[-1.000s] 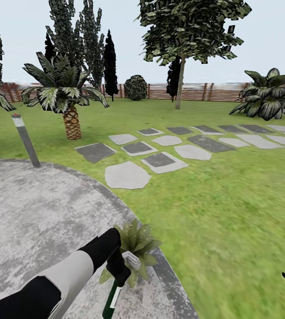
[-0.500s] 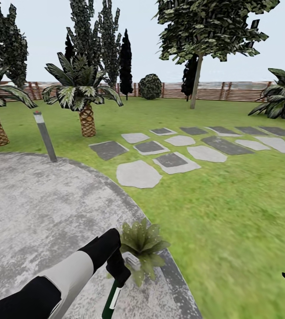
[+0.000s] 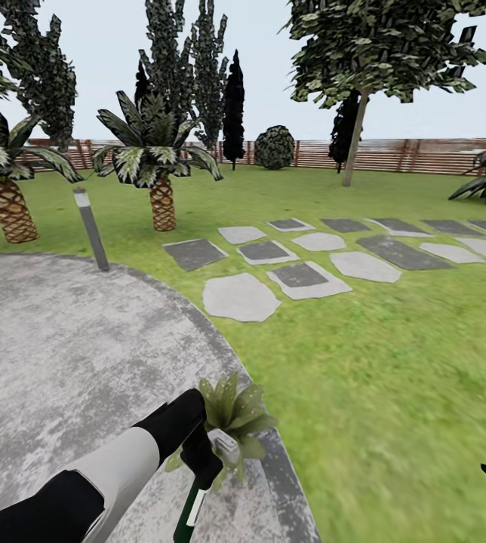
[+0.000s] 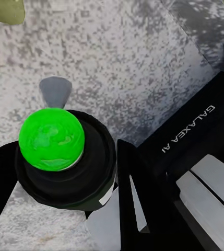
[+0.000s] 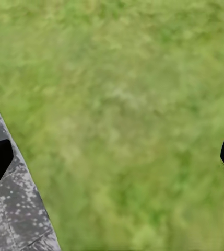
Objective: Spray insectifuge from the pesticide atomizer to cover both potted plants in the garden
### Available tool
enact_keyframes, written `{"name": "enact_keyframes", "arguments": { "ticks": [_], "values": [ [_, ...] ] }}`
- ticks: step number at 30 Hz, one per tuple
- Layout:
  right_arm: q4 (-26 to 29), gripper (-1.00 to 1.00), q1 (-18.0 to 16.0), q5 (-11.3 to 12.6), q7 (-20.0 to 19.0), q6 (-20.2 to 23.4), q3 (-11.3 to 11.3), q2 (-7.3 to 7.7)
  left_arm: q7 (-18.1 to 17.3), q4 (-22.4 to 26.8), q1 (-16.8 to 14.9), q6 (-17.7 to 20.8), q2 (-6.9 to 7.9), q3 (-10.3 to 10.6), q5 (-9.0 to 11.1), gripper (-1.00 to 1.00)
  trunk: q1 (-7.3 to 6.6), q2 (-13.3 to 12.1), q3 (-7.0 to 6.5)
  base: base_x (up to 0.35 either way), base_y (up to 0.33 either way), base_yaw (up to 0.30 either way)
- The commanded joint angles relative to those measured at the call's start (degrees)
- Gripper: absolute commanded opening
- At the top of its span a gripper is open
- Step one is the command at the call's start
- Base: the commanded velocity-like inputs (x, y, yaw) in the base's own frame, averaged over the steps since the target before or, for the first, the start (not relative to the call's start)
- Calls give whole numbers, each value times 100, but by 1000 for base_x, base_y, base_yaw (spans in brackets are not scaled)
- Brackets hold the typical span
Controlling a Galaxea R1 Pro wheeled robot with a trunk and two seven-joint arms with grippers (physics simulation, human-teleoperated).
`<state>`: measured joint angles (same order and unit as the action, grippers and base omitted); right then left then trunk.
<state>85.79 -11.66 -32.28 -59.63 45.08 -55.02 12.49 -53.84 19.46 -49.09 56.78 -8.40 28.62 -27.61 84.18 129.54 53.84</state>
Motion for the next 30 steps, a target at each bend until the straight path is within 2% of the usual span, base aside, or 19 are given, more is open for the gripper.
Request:
{"name": "enact_keyframes", "arguments": {
  "ticks": [1,5,11,16,20,30],
  "values": [
    [5,100,-5,-49,-58,18,-9,0,-57,5,-4,14,-2,4,-58,-100,1,3,6,202,-218,245],
    [5,100,-4,-50,-59,17,-8,0,-57,4,-4,16,4,3,-54,-100,1,3,6,76,-76,188],
    [1,100,-7,-51,-58,15,-9,-1,-64,5,-4,10,0,12,-51,-100,1,3,6,5,-40,19],
    [4,100,-4,-51,-58,13,-5,-1,-65,5,-3,10,-3,12,-51,-100,1,3,6,-36,-272,29],
    [1,100,-4,-51,-58,-9,-5,-1,-65,4,2,9,-4,12,-51,-100,1,3,6,-72,-263,202],
    [2,100,-4,-51,-64,-78,-7,-1,-60,5,5,9,3,6,-51,-100,1,3,6,-12,-25,68]
  ]
}}
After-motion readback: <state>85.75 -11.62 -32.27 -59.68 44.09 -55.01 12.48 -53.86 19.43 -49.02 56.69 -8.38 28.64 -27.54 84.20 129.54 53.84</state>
